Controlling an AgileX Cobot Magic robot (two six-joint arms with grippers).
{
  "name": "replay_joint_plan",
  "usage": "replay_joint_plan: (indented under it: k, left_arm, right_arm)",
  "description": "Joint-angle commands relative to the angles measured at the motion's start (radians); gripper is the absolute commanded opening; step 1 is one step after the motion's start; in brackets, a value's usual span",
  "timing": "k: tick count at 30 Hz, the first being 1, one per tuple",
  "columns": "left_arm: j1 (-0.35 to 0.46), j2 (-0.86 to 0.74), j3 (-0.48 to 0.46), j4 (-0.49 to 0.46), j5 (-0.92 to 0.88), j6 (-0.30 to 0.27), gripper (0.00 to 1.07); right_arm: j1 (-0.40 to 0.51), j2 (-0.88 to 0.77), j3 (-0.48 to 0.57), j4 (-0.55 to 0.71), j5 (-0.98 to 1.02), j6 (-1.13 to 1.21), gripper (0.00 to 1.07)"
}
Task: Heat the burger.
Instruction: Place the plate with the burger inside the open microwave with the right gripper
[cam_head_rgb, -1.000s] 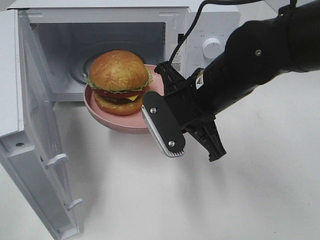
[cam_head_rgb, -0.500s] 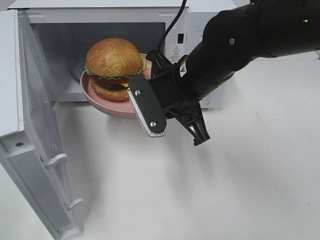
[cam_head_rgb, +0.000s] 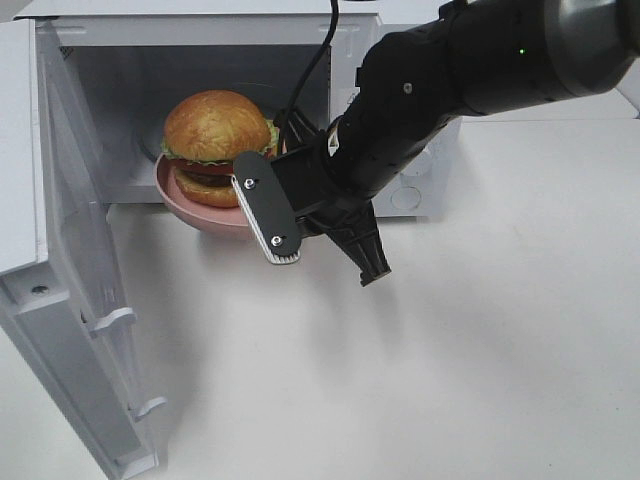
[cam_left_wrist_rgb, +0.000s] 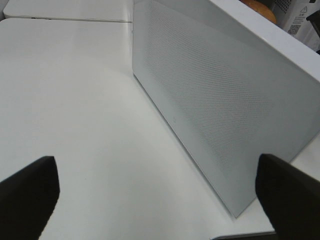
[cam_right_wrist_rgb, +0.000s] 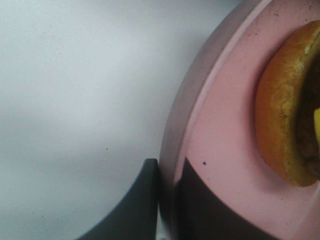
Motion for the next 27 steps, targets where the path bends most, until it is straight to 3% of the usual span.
replay_joint_plan:
  k: [1,15,27]
  left_arm:
    - [-0.004,-0.017,0.003,0.0,-0.013,-0.001,1.0]
    - [-0.004,-0.017,0.003,0.0,-0.013,-0.001,1.0]
    - [-0.004,-0.017,0.003,0.0,-0.013,-0.001,1.0]
  right_arm:
    - [-0.001,0.015,-0.06,-0.005,-0.049,0.033,0.0]
    - [-0.001,0.118,-0.201,-0.034,0.019,0.089,0.0]
    - [-0.001,0.216,-0.405,-0.108,0.107,0.184,0.0]
